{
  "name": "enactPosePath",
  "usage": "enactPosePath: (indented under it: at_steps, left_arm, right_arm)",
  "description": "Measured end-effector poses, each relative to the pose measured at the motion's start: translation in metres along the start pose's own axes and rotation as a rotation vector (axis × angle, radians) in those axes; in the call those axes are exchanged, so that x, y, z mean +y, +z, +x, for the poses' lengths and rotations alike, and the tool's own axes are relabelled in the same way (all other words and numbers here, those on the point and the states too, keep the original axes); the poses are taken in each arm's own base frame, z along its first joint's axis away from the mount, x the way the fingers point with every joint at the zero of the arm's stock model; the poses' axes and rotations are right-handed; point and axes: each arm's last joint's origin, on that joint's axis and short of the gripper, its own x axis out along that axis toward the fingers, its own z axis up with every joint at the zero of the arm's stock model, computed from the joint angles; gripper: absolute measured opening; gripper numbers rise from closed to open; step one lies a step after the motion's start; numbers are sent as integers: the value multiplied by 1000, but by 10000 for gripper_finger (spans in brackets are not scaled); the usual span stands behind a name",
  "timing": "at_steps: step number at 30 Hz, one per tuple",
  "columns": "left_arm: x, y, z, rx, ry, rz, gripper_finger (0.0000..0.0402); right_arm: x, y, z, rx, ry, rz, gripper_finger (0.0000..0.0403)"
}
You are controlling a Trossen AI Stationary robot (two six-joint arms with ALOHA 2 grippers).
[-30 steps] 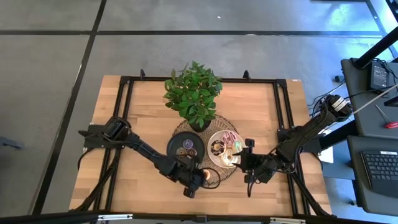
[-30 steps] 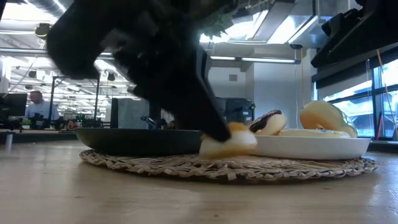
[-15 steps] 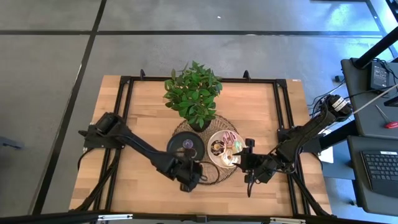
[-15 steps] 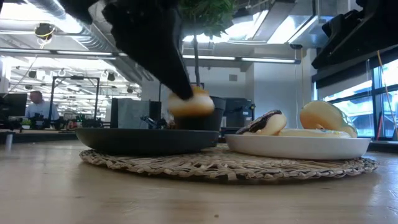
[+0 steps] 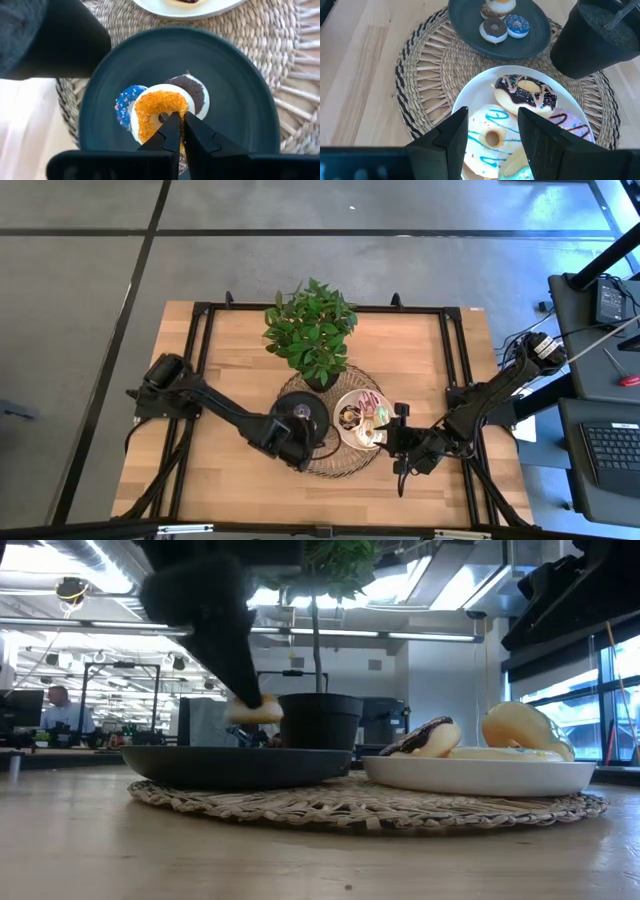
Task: Pick & Place donuts
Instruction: Put the small yellow donut on the black plate
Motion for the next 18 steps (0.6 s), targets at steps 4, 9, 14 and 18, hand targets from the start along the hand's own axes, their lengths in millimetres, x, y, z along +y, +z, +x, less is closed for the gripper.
enactPosePath:
  at_steps: [4, 9, 14, 18]
  left_arm:
    - [7, -5, 13, 26, 15, -59, 10]
    - [11, -5, 19, 48, 8, -90, 9]
    - [12, -5, 19, 36, 25, -112, 12]
    - [12, -5, 19, 27, 37, -111, 23]
  right_arm:
    - [0, 0, 0, -1, 1, 1, 173]
    - [0, 0, 0, 0, 1, 1, 173]
    - [0, 0, 0, 0, 0, 0, 173]
    - [0, 0, 0, 0, 0, -2, 173]
